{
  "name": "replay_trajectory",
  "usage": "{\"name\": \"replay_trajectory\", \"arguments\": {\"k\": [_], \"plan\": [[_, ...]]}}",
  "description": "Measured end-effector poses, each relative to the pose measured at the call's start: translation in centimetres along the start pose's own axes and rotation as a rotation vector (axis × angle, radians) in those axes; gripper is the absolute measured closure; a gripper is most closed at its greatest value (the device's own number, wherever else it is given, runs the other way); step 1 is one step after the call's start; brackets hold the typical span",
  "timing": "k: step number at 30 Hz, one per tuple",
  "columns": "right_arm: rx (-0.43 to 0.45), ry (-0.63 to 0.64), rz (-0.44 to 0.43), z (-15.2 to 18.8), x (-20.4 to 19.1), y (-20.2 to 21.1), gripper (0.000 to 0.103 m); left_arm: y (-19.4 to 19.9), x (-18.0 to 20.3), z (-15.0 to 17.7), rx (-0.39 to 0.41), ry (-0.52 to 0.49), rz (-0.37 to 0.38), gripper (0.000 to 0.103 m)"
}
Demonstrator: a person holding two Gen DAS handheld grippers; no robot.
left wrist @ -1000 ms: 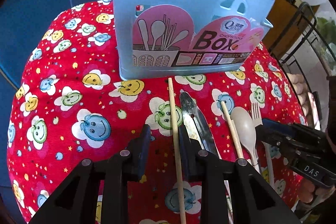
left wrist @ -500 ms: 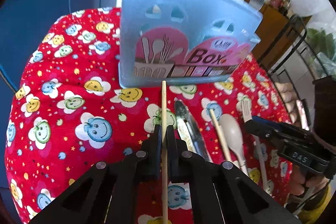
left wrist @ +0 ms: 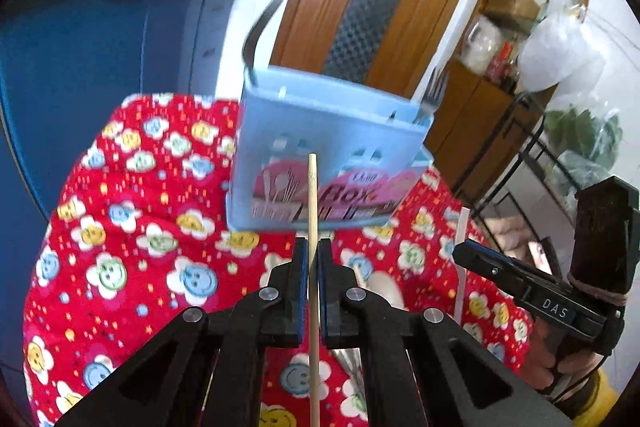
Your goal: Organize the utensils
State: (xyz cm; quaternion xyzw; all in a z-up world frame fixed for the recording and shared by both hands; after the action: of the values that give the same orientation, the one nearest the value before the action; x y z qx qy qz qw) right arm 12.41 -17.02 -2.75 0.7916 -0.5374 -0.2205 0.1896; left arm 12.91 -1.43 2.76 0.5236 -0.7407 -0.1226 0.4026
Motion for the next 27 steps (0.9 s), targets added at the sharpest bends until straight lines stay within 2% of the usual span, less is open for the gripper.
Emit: {"name": "replay_trajectory", "arguments": {"k": [4, 5, 9, 16, 23, 27], "plan": [[0.047, 0.035, 0.024, -1.4, -0.5, 1.0, 0.076, 0.9, 1.2, -1.5, 0.062, -0.019, 0.011, 0.099], [0.063, 0.039, 0.027, -2.0, -0.6, 1.3, 0.092, 1.0, 1.5, -1.8, 0.070, -0.018, 0.014, 0.099], [0.079, 0.049, 0.038, -3.2, -0.7, 1.6, 0.097, 1.7, 2.3, -3.4, 0.118, -0.023, 0.028, 0.099], [0.040, 0.078, 0.031, -3.8, -0.9, 0.6, 0.096, 2.5, 3.1, -6.1, 0.192, -0.024, 0.030, 0.099], [-0.058, 0.084, 0.004, -2.2, -1.5, -1.8, 0.096, 2.6, 2.3, -6.1, 0.192, -0.012, 0.006, 0.099], [-0.095, 0.103, -0.017, -1.5, -2.4, -2.9, 0.085, 2.5, 1.2, -5.7, 0.191, 0.006, -0.011, 0.099]]}}
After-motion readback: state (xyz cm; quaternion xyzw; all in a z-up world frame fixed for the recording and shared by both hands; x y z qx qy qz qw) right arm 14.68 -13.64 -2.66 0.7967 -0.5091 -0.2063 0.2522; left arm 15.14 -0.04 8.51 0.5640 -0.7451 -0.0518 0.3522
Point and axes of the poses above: each gripper's, at about its wrist camera, not at the fingertips, and y roughly against the way its jaws point, x to its right, z to its underside, the point moved 5 cm from there along -y, roughly the way its jaws point, and after that the axes turned 12 degrees about y, right-handed, at the moved point
